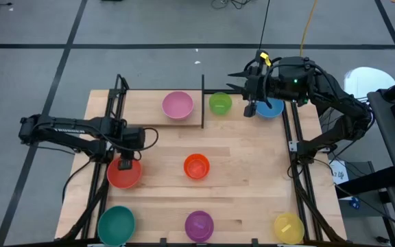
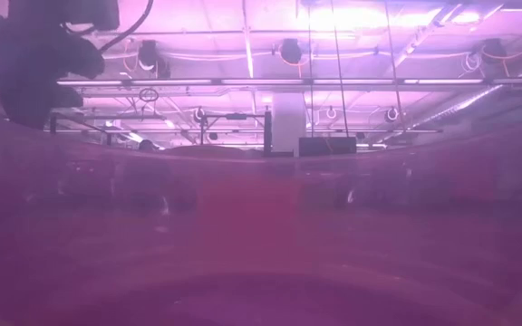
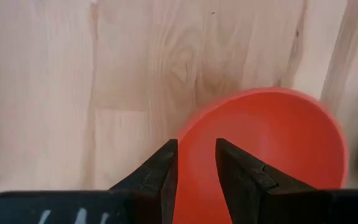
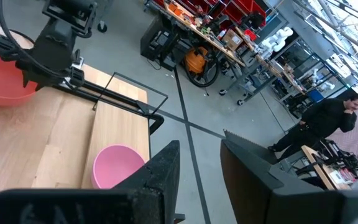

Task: Place and stack bowls onto a shelf
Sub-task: Stack the red bowl on the pink bowl on the shelf

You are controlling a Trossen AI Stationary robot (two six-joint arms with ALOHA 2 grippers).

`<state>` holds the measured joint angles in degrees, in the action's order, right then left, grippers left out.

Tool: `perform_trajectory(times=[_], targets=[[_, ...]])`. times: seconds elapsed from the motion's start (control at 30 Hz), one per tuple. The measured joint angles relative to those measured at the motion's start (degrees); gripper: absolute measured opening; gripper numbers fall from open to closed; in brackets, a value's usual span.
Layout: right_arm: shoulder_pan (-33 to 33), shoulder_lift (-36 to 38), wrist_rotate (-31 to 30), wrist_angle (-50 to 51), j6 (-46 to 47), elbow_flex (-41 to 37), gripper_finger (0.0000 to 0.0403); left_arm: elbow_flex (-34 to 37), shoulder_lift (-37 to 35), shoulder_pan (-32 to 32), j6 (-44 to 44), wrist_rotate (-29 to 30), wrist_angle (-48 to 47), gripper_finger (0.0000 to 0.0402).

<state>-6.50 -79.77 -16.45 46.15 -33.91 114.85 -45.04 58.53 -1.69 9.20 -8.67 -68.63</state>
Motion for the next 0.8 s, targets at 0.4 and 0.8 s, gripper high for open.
perform_trajectory(times=[0.4, 0.8], targets=[[0.00, 0.00, 0.00, 0.00, 0.09, 0.00, 0.0110, 0.00, 0.04, 6.96, 52.09, -0.24, 3.28, 0.0113], [0.00, -0.02, 0.00, -0.03, -1.31, 0.00, 0.0110, -0.02, 4.62, 20.46, 73.61, 5.47, 12.14, 0.0113]])
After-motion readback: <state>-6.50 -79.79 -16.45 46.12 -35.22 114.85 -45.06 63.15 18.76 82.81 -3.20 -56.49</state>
